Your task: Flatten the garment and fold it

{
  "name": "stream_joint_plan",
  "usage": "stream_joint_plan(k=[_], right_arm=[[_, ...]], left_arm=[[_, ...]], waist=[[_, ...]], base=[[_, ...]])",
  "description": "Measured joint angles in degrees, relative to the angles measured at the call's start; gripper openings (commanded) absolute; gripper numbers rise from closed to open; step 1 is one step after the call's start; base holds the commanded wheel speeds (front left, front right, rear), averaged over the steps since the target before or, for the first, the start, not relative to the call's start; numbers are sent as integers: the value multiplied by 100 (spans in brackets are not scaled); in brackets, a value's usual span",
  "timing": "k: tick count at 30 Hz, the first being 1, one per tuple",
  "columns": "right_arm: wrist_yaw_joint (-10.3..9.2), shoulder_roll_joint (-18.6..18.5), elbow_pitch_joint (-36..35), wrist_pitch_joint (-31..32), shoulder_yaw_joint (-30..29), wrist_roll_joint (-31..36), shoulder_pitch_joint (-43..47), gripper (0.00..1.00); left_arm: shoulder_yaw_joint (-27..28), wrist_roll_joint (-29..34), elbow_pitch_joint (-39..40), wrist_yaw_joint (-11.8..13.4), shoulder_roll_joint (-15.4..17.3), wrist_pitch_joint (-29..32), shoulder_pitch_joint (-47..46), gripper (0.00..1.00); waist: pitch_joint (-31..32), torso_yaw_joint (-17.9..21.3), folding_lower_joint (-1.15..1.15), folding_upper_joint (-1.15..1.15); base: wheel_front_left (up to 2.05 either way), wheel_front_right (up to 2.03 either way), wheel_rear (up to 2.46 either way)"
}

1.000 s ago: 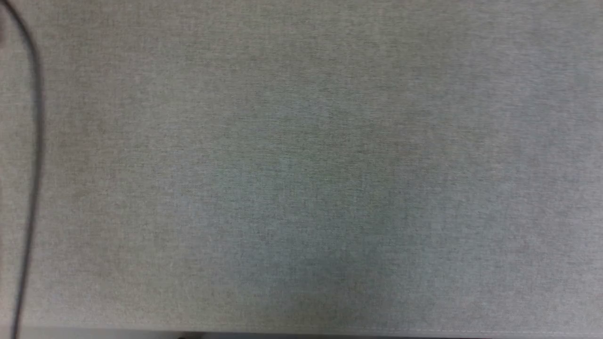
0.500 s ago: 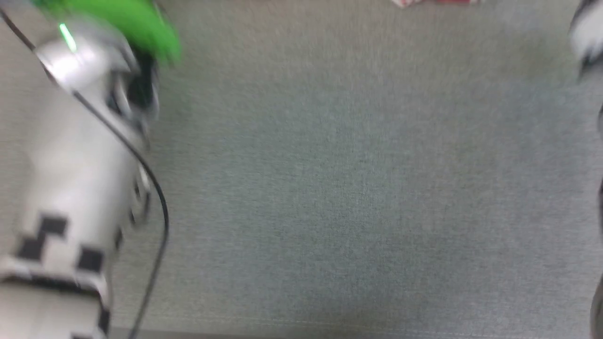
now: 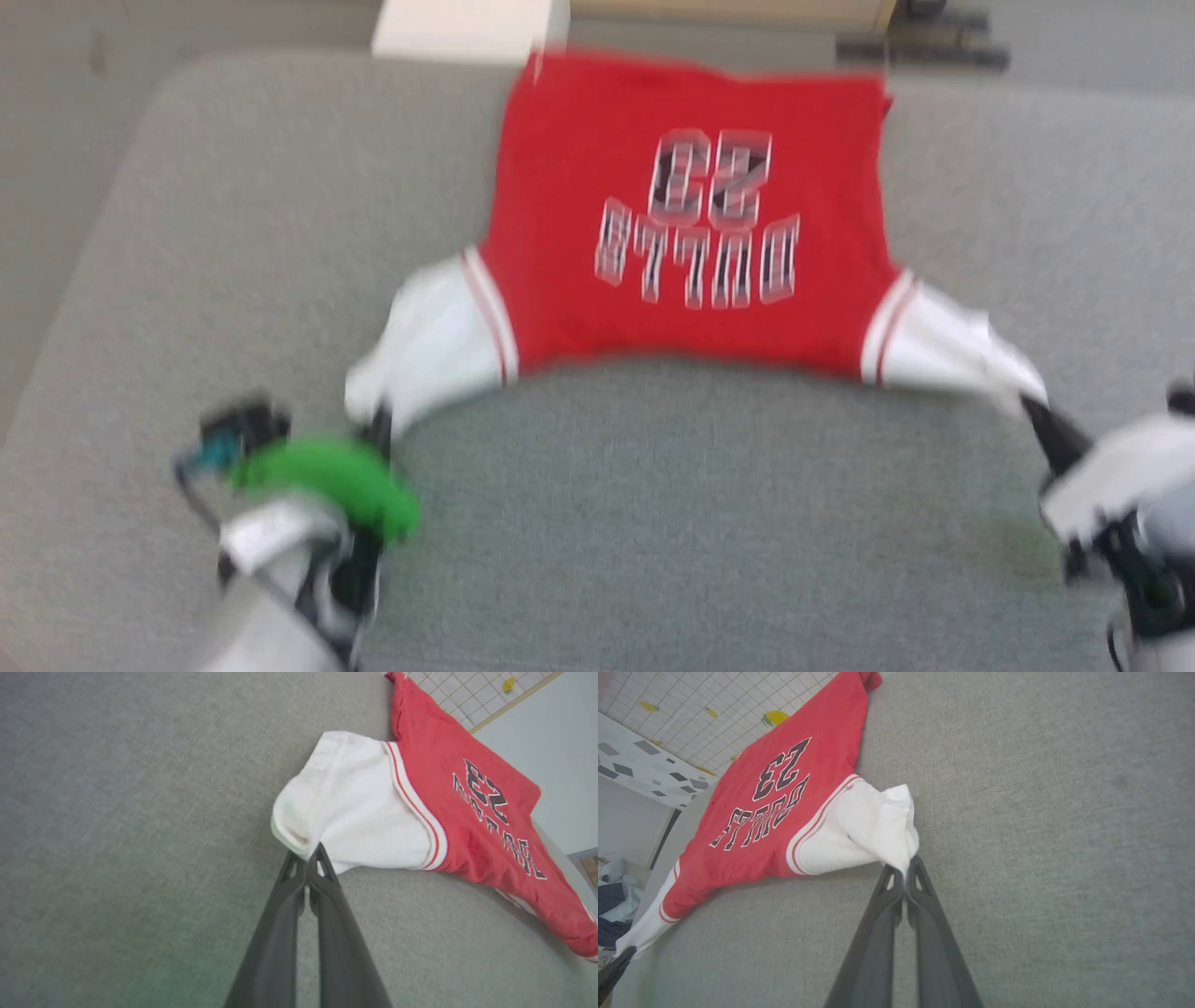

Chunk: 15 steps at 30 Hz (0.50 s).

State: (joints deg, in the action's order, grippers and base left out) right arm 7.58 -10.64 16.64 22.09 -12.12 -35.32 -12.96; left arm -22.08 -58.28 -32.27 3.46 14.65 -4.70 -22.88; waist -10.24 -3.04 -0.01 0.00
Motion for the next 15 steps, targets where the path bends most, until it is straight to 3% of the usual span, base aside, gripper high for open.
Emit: stream_joint_plan(k=[8,15], right_arm=[[0,272,-1113,831,-608,210,1386,0],[0,314,-1870,1927,-417,946,1705,0]], left_arm=[[-56,-170,1406,868,493,611,1753,0],[-643,494,2167,1481,1191,1315,1981,0]], waist=[[756,32,0,0],[874,87,0,0]], base=[[0,0,0],[0,0,0]])
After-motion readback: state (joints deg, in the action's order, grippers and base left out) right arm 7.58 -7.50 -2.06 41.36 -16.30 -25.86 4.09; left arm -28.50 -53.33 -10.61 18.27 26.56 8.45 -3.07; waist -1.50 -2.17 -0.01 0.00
